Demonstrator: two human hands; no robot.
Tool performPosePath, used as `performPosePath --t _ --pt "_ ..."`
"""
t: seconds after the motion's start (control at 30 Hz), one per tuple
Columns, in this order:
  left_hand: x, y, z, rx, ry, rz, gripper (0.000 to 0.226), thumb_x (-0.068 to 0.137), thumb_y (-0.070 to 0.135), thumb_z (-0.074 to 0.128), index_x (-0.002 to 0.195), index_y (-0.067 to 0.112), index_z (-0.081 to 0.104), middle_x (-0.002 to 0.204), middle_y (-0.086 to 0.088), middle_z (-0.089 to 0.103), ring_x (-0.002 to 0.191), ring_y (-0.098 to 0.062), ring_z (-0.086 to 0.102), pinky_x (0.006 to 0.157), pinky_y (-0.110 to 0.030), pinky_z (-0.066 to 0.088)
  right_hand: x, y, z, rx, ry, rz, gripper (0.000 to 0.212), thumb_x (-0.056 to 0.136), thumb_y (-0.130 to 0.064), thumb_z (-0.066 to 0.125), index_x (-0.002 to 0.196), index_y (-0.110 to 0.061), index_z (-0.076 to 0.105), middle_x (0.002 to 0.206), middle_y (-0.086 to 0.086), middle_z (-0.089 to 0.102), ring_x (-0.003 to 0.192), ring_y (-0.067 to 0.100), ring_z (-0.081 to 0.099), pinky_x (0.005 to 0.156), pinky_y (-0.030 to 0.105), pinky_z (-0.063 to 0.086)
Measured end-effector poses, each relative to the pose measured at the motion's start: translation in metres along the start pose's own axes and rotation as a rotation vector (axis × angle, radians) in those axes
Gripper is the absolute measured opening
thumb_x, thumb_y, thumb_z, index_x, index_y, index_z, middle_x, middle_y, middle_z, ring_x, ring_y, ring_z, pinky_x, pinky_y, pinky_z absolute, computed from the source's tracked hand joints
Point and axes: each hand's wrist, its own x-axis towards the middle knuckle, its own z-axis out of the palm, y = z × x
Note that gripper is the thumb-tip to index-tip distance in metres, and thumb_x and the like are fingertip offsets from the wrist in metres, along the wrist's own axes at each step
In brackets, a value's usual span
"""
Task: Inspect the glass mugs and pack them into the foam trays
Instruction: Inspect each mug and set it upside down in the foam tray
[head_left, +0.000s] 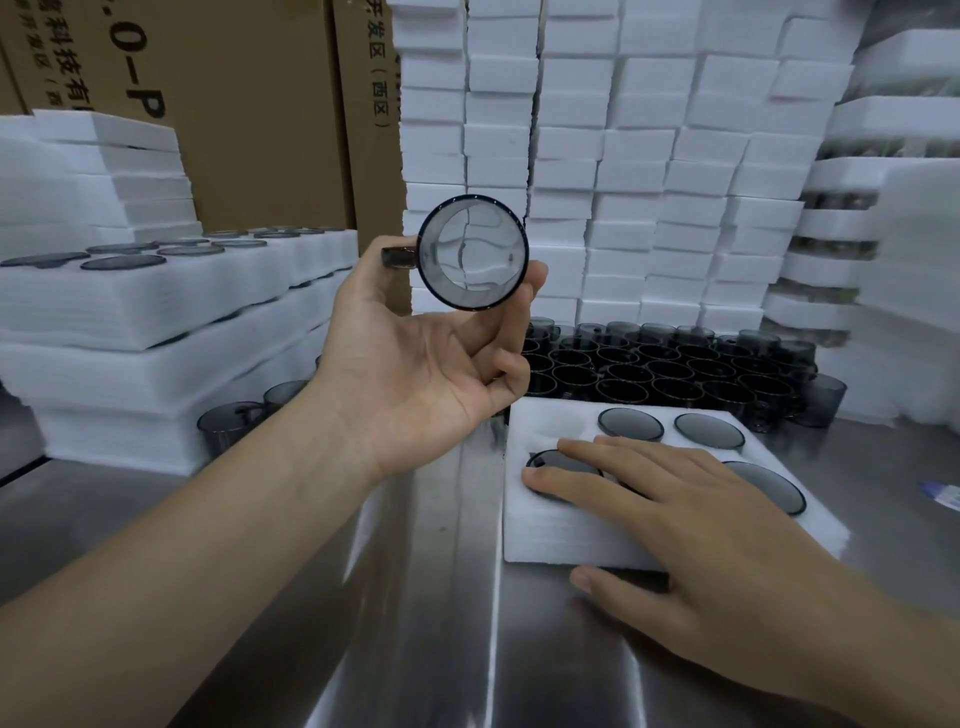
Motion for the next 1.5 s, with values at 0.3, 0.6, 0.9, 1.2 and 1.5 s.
performPosePath --t 0.3,0.6,0.9,1.2,1.5 --pt "0.003 -0.008 -0.001 0.260 0.078 0.058 0.047 0.079 0.048 0.068 0.093 0.006 0.084 0.109 -0.009 0.077 0.082 -0.020 0.075 0.068 -0.028 0.042 0.000 -0.001 0.002 0.043 0.092 -0.044 0.064 0.094 -0.078 0.041 0.154 -0.068 0.020 0.160 -0.038 0.032 0.150 -0.009 0.027 0.122 0.023 0.026" --pt "0.009 -0.040 -0.002 0.997 0.166 0.242 0.035 0.086 0.063 0.072 0.105 0.036 0.085 0.101 0.006 0.083 0.088 -0.005 0.074 0.079 -0.036 0.044 0.005 0.008 -0.006 0.535 0.608 0.213 0.075 0.086 -0.054 0.080 0.151 -0.055 0.041 0.135 -0.030 0.059 0.117 -0.007 0.062 0.081 0.021 0.050" --pt "-0.002 -0.067 0.003 1.050 -0.038 0.540 0.043 0.106 0.035 0.049 0.146 0.029 0.063 0.129 0.003 0.075 0.116 -0.014 0.069 0.081 -0.032 0.049 0.005 0.018 -0.021 0.472 0.782 0.075 0.065 0.090 -0.030 0.084 0.148 -0.031 0.055 0.132 -0.020 0.064 0.117 0.003 0.067 0.094 0.023 0.056" --pt "-0.007 -0.073 0.002 1.370 0.019 0.988 0.062 0.095 0.024 0.078 0.150 0.033 0.052 0.141 0.002 0.060 0.115 -0.031 0.065 0.076 -0.037 0.054 0.002 0.021 -0.036 0.418 0.731 0.135 0.068 0.095 -0.048 0.075 0.157 -0.038 0.048 0.137 -0.026 0.062 0.124 -0.001 0.061 0.102 0.025 0.053" --pt "-0.009 -0.056 0.008 1.604 0.052 1.225 0.058 0.085 0.028 0.087 0.132 0.031 0.054 0.136 0.007 0.053 0.115 -0.021 0.059 0.081 -0.032 0.050 0.003 0.022 -0.042 0.264 0.907 0.041 0.067 0.089 -0.024 0.086 0.147 -0.031 0.054 0.135 -0.012 0.056 0.115 0.012 0.061 0.090 0.025 0.052"
